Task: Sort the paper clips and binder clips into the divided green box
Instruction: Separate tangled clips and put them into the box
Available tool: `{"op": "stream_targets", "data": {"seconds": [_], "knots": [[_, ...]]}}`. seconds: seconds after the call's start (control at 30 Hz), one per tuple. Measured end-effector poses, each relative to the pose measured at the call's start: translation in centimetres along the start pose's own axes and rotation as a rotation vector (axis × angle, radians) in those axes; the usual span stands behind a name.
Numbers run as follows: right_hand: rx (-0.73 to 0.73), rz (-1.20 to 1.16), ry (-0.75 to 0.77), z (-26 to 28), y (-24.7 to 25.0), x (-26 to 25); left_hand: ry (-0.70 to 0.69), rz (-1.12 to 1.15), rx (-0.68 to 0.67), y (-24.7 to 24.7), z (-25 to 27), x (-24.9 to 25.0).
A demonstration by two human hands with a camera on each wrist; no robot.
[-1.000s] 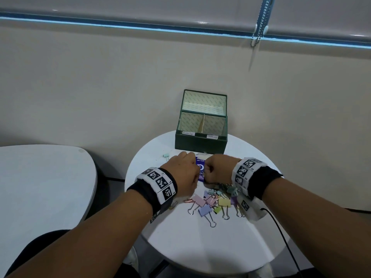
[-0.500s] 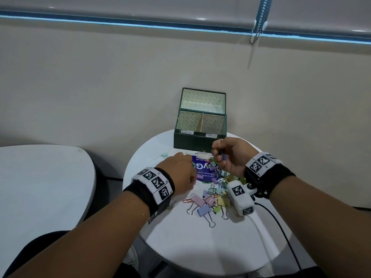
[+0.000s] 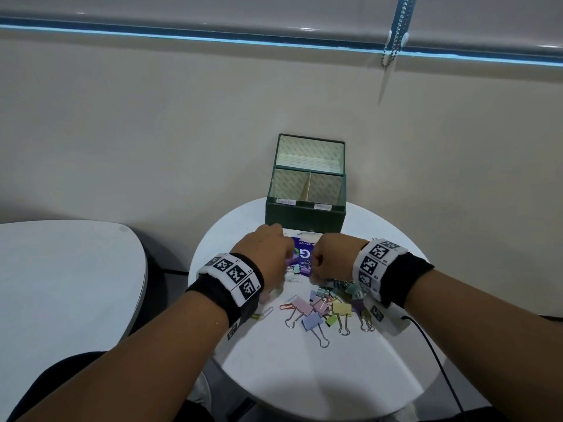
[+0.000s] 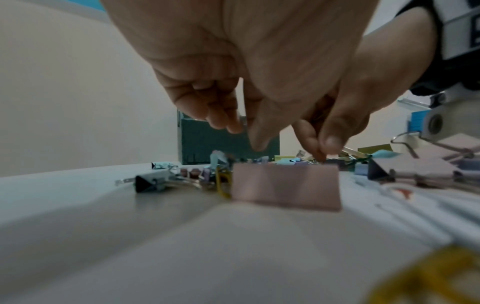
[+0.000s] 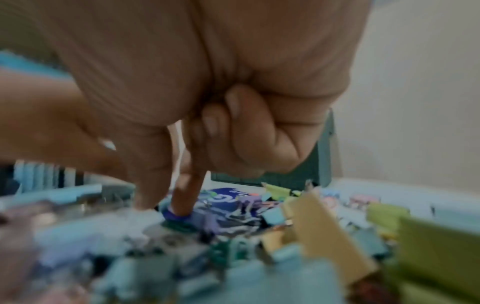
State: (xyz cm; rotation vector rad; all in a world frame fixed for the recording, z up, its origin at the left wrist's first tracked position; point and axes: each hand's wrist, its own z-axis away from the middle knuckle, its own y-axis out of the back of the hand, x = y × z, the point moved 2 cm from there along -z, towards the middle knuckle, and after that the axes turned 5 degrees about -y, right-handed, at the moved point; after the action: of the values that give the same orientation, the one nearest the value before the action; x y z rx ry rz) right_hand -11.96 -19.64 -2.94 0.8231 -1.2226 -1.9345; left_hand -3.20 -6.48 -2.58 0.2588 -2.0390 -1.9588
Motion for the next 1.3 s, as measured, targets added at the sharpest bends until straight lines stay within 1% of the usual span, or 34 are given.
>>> {"op": "stream_targets", "data": {"seconds": [0.1,0.17,0.27,0.33,0.43,0.5,0.53,0.6,0.63,0.67,0.73,0.77,0.8,0.83,0.87,0.9,0.93,1.0,1.07,1.13,1.17,1.23,1.3], "knots": [[0.032,0.081,-0.023,-0.1,-0.2,0.0,-0.044,0.008,-0.023,-0.4,0.3,0.5],[0.049,0.108,-0.026,-0.3,-0.3,0.1,-0.031,0.015,-0.054,-0.6,0.4,0.5],[0.015,0.132,0.005,-0.3,-0.4,0.1,-0.028,0.016,-0.077,-0.6,0.4,0.5],[-0.016,0.103,0.035,-0.1,0.0,0.1,-0.040,0.017,-0.083,-0.6,0.3,0.5],[0.007,-0.092,0.057,-0.4,1.8,0.8,-0.051,0.001,-0.091,-0.7,0.2,0.6],[0.047,-0.270,0.034,-1.0,4.2,1.6,-0.055,-0.010,-0.088,-0.7,0.2,0.6],[0.068,-0.387,-0.022,-1.6,5.4,2.3,-0.053,-0.011,-0.081,-0.7,0.2,0.6],[0.122,-0.702,-0.210,-2.4,7.3,3.4,-0.038,-0.003,-0.069,-0.7,0.2,0.6],[0.177,-0.820,-0.271,-2.7,8.1,3.8,-0.032,-0.002,-0.066,-0.7,0.2,0.6],[0.241,-0.901,-0.302,-2.9,8.8,4.2,-0.031,-0.006,-0.067,-0.7,0.2,0.6],[0.346,-0.931,-0.311,-3.6,9.7,4.1,-0.034,-0.021,-0.070,-0.9,0.1,0.6],[0.373,-0.948,-0.300,-3.9,10.0,3.9,-0.031,-0.024,-0.068,-1.0,0.1,0.6],[0.396,-1.016,-0.277,-3.9,10.2,3.5,-0.025,-0.024,-0.066,-1.1,0.0,0.6],[0.406,-0.943,-0.234,-3.8,10.3,3.2,-0.023,-0.026,-0.066,-1.2,0.0,0.5],[0.405,-0.927,-0.236,-3.4,10.4,2.8,-0.023,-0.032,-0.068,-1.3,-0.1,0.5],[0.400,-0.846,-0.202,-3.7,10.5,2.9,-0.026,-0.041,-0.071,-1.3,-0.2,0.5],[0.398,-0.839,-0.168,-3.7,10.6,2.9,-0.032,-0.050,-0.071,-1.4,-0.2,0.4],[0.409,-0.695,-0.105,-3.8,10.7,2.8,-0.050,-0.065,-0.061,-1.4,-0.2,0.4],[0.453,-0.700,-0.081,-3.6,10.6,3.1,-0.084,-0.083,-0.050,-1.4,-0.2,0.5],[0.437,-0.809,-0.065,-2.7,9.5,4.0,-0.114,-0.108,-0.047,-1.3,-0.4,0.5],[0.422,-0.795,-0.060,-1.9,8.7,4.7,-0.119,-0.107,-0.049,-1.2,-0.5,0.5],[0.352,-0.642,-0.038,-0.2,6.5,6.2,-0.101,-0.061,-0.038,-0.8,-0.8,0.4],[0.271,-0.399,-0.028,0.8,4.1,7.9,-0.069,0.018,-0.005,-0.1,-1.2,0.2]]}}
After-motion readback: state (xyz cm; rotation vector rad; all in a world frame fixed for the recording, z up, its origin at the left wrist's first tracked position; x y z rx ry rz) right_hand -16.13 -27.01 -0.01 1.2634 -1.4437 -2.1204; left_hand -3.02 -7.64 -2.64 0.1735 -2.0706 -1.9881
